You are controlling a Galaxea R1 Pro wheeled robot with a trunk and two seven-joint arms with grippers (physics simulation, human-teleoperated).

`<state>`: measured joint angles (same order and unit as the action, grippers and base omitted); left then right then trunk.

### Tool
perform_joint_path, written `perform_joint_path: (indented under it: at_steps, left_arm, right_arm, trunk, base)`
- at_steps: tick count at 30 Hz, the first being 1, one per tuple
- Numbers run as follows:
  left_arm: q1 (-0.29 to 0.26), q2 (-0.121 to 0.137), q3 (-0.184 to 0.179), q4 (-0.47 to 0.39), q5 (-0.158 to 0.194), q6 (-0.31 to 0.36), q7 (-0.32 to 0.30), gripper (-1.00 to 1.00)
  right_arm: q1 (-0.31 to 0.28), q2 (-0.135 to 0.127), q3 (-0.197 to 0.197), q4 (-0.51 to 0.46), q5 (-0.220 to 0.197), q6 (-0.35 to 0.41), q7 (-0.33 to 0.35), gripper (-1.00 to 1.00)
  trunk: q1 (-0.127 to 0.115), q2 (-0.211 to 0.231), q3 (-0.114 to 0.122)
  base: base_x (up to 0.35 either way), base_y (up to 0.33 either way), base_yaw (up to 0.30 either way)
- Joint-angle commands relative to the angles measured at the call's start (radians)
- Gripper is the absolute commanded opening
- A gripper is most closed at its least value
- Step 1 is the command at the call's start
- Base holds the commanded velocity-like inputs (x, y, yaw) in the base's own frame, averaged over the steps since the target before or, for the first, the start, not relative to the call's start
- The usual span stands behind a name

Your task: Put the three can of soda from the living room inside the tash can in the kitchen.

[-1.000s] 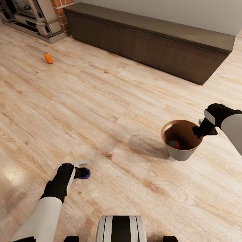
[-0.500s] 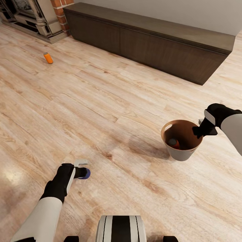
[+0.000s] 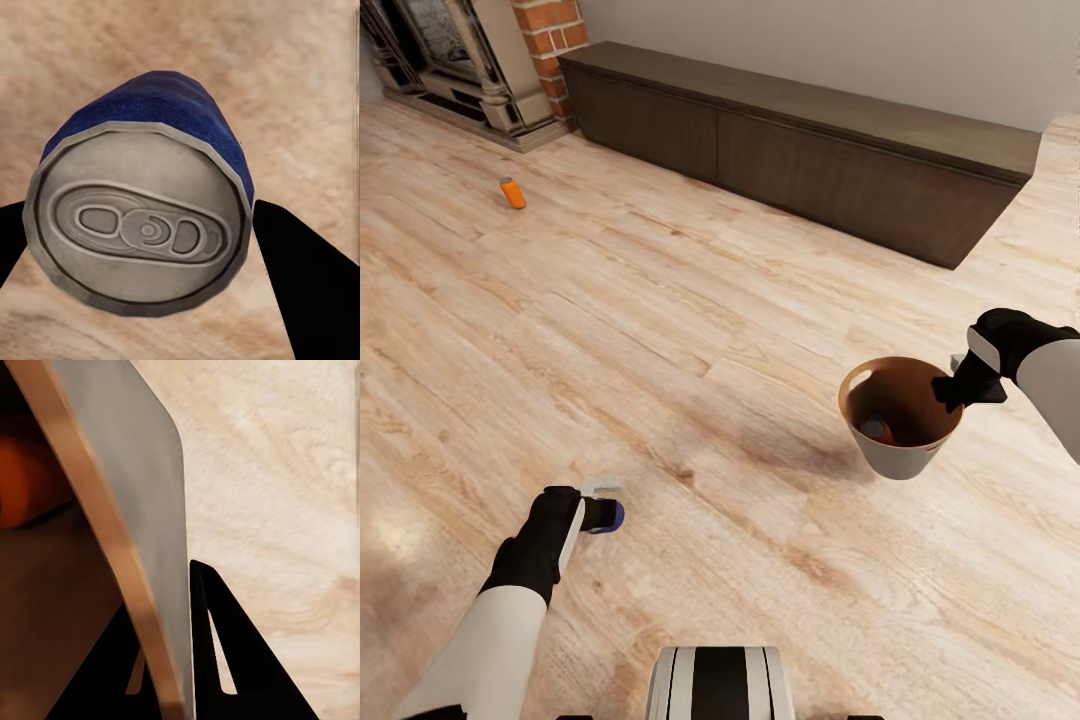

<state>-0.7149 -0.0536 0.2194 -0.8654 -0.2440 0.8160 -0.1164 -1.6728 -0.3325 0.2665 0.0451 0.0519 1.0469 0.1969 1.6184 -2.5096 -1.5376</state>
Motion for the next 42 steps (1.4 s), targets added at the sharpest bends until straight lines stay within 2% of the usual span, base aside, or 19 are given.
perform_joint_path:
  at_steps: [1,32,35,39,40,42]
  left_arm:
    - [0.000,0.000,0.000,0.000,0.000,0.000,-0.001,-1.00]
    - [-0.002,0.001,0.000,-0.005,0.001,0.008,-0.010,-1.00]
    - [-0.003,0.002,0.000,-0.017,0.001,0.013,-0.012,-1.00]
    - [-0.004,0.006,0.001,-0.030,0.001,0.025,-0.018,-1.00]
    - [-0.009,0.006,0.000,-0.048,0.002,0.069,-0.028,-1.00]
    - [-0.024,0.009,-0.003,-0.094,0.002,0.118,-0.051,-1.00]
  right_arm:
    - [0.000,-0.002,0.001,0.000,-0.004,0.000,0.004,-1.00]
    - [0.006,0.004,-0.001,0.001,-0.002,0.000,0.004,-1.00]
    - [0.007,0.013,-0.002,0.001,-0.003,0.000,0.004,-1.00]
    - [0.007,0.048,-0.003,0.001,-0.003,0.000,0.004,-1.00]
    - [0.007,0.068,-0.004,0.001,-0.003,0.000,0.004,-1.00]
    - [0.007,0.078,-0.004,0.001,-0.002,0.000,0.004,-1.00]
  trunk:
    - [0.000,0.000,0.004]
    - [-0.014,0.008,0.124]
    - [-0.016,0.008,0.135]
    - [-0.018,0.009,0.151]
    - [-0.018,0.009,0.155]
    - [-0.022,0.017,0.162]
  base:
    - [0.000,0.000,0.000]
    - [0.000,0.000,0.000]
    - [0.000,0.000,0.000]
    - [0.000,0.000,0.000]
    - [0.000,0.000,0.000]
    - [0.000,0.000,0.000]
